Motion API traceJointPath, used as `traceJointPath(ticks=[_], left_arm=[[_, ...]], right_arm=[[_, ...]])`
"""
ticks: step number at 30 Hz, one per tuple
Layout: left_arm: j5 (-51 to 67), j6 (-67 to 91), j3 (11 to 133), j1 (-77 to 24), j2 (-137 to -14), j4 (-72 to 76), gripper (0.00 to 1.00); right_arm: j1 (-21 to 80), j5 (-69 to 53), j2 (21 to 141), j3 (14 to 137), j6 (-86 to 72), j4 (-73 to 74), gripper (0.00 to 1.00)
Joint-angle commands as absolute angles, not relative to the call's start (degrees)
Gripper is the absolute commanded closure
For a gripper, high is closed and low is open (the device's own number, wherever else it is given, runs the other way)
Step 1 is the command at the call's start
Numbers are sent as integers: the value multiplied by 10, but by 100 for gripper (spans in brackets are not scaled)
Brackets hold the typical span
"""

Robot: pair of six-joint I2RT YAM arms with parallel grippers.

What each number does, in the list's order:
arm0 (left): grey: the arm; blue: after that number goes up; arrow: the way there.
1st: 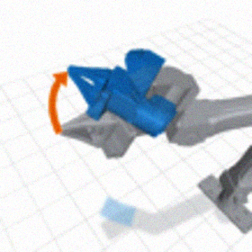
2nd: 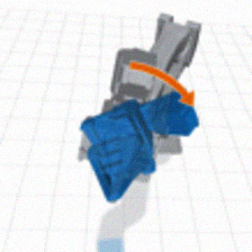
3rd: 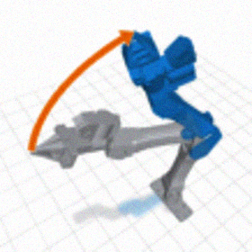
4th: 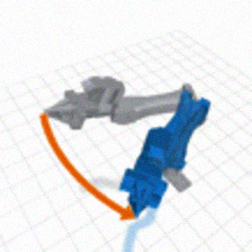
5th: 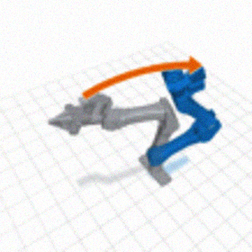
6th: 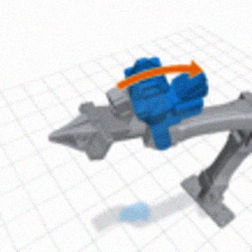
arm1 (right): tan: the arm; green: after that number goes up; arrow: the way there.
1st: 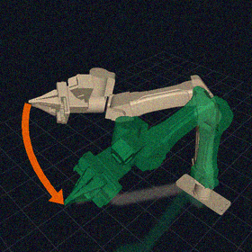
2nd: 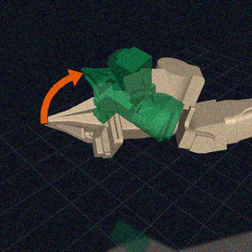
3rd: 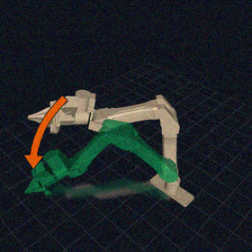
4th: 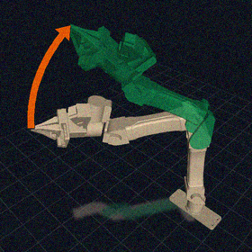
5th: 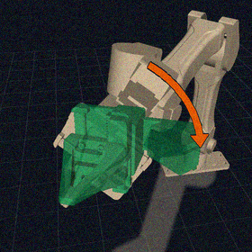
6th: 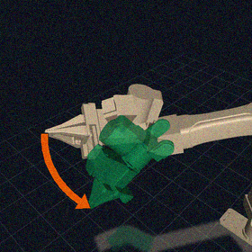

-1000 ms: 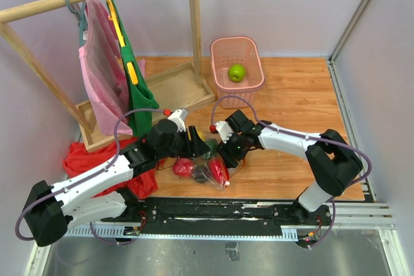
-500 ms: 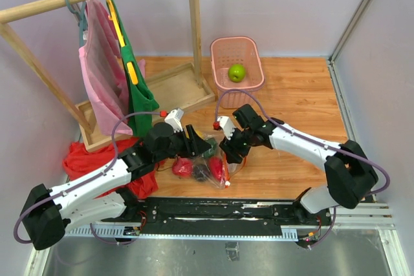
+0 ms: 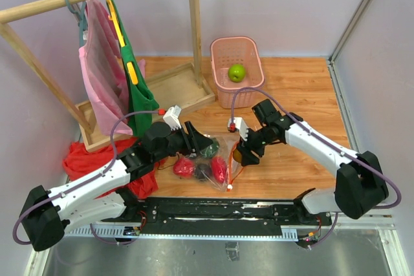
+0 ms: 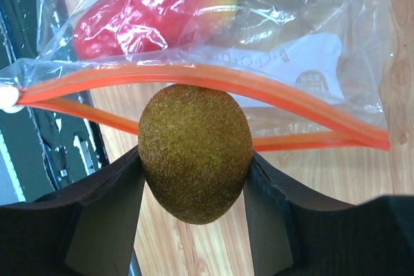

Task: Open the zip-top bag and remove the fake food
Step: Pick up the fake fruit from the zipper food storage bag.

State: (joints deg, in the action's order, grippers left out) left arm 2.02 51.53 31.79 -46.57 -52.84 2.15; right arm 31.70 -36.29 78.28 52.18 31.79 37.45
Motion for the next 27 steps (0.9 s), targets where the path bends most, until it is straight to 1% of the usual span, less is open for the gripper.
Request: traceJointPath(ticks=[1, 7, 11, 14, 17, 20, 22, 27], left_arm=[[14, 525, 314, -461, -521, 49, 43], [13, 523, 316, -461, -519, 55, 43], [17, 523, 321, -461, -522, 52, 43], [24, 519, 327, -461, -523, 44, 43], [24, 512, 331, -461, -522, 40, 40], [19, 507, 334, -461, -521, 42, 37], [13, 504, 336, -461, -518, 42, 32], [-11, 499, 336, -460, -501, 23, 10]], right_arm=[[285, -411, 753, 524, 406, 440, 76], [236, -465, 728, 521, 465, 497, 77], [203, -491, 728, 546, 503, 550, 77], [161, -505, 738, 587, 567, 622, 77], [118, -517, 759, 647, 627, 696, 78], [91, -531, 778, 713, 648, 739, 78], [81, -536, 784, 750, 629, 735, 77], [80, -527, 798, 821, 535, 643, 76]])
